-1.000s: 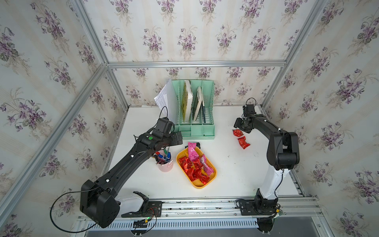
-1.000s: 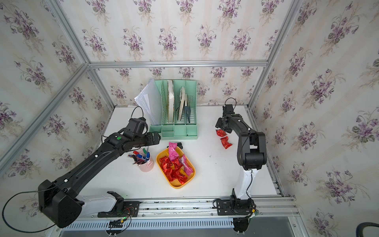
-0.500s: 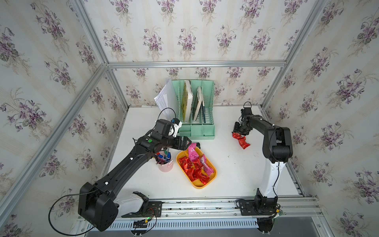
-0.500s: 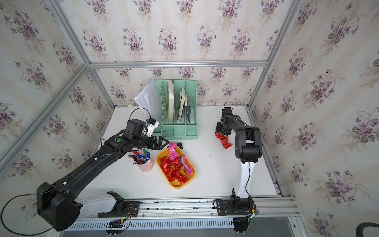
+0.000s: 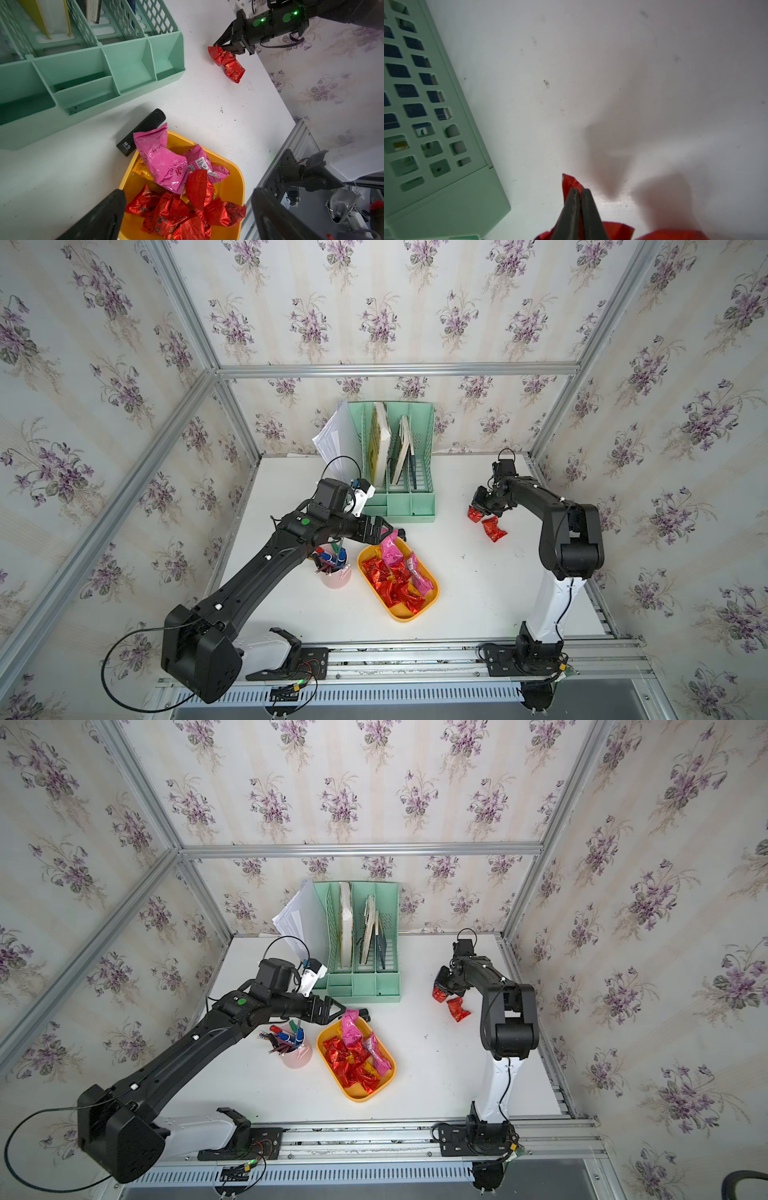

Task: Put the tea bags into the storage box
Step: Pick up the tea bag from the center of the board, then place the tea bag in the storage box.

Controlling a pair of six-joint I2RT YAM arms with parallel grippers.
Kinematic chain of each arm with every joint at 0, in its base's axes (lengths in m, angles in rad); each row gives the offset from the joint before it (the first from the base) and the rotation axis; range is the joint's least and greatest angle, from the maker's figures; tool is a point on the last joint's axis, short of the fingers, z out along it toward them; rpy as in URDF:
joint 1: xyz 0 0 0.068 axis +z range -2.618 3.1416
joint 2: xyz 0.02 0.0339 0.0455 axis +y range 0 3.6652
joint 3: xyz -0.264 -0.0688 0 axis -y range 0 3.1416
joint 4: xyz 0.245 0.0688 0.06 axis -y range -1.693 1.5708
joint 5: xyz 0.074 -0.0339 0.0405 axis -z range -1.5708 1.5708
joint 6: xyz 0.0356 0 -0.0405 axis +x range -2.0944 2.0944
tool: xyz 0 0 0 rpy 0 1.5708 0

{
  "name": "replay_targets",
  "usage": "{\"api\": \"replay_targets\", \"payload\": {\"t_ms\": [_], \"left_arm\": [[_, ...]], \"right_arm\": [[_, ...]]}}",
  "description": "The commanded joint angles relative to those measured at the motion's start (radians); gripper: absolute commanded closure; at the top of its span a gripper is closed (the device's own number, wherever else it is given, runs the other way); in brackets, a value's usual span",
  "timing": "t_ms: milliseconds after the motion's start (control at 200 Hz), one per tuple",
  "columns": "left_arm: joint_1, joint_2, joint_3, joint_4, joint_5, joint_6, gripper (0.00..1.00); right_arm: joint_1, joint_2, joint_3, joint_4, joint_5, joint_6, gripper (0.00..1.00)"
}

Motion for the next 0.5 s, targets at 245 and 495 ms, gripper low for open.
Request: {"api": "replay_targets", "payload": {"t_ms": [245, 495], "left_arm": [[0.0, -0.052, -0.015, -0.067, -0.256, -0.085, 0.01], [0.001, -0.144, -0.038, -0.142, -0.277, -0.09, 0.01]], "right_arm": [[0.135, -0.359, -0.299, 0.108, -0.076, 0.186, 0.91], [0.482, -0.583, -0.447, 0.139, 0.055, 0.354, 0.91]]}}
